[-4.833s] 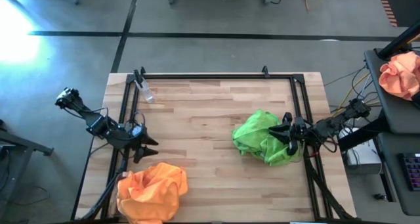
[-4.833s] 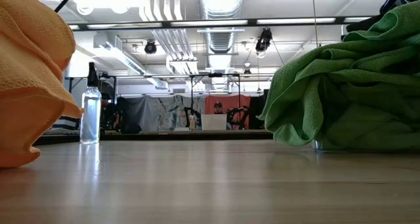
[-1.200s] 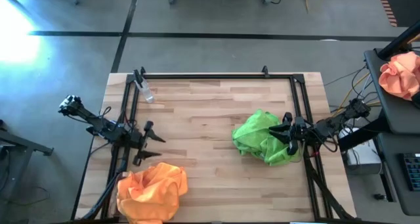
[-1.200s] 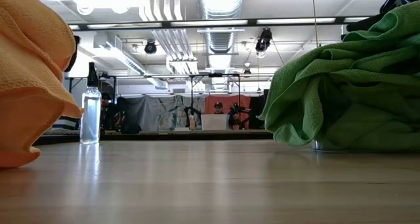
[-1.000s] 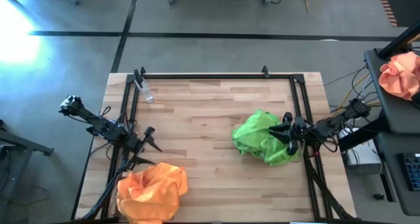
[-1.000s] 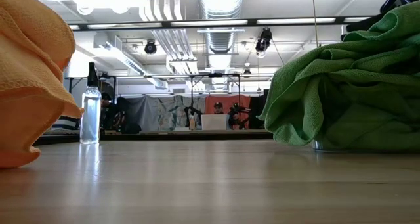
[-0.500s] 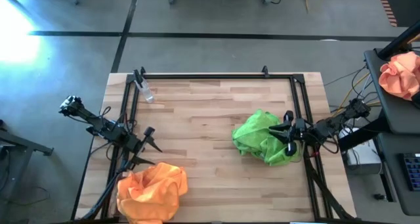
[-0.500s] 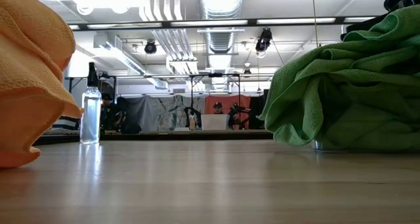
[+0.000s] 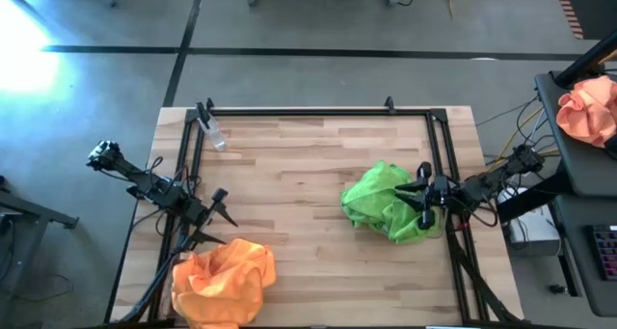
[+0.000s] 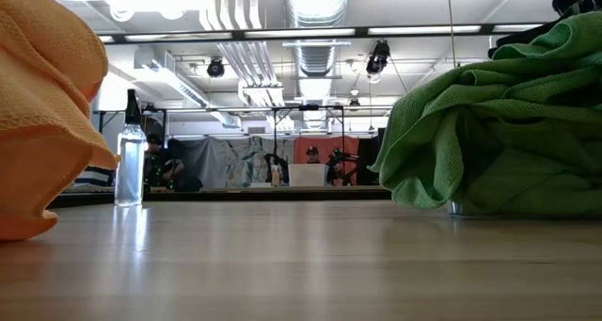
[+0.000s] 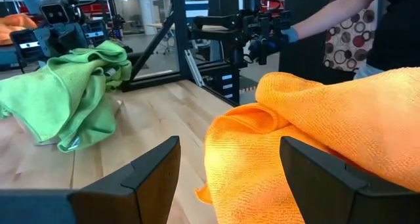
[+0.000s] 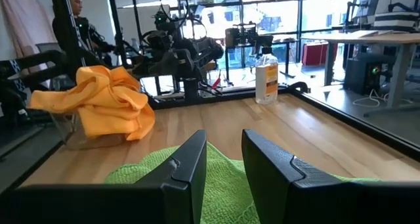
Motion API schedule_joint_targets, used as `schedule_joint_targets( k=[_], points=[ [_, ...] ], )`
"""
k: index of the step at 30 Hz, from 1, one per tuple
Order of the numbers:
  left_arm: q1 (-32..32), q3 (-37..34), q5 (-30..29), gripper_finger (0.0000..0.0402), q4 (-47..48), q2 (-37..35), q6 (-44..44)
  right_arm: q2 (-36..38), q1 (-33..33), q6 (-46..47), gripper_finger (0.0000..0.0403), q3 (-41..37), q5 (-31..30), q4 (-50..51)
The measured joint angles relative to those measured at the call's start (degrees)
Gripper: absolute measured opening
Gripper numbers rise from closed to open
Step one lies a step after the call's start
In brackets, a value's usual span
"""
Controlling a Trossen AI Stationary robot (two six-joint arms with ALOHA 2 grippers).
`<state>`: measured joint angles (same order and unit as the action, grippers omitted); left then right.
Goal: Sort microfiber towel by color & place in baskets
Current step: Return to Home Position
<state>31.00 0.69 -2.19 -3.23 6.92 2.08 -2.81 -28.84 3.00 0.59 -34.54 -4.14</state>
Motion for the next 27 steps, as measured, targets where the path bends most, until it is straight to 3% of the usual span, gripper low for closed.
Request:
schedule_joint_targets(
  k=[27],
  points=[
    [0.00, 0.02, -1.82, 0.0244, -0.13, 0.11, -1.08, 0.07, -0.01, -0.08, 0.0091, 0.01, 0.00, -0.55]
  ],
)
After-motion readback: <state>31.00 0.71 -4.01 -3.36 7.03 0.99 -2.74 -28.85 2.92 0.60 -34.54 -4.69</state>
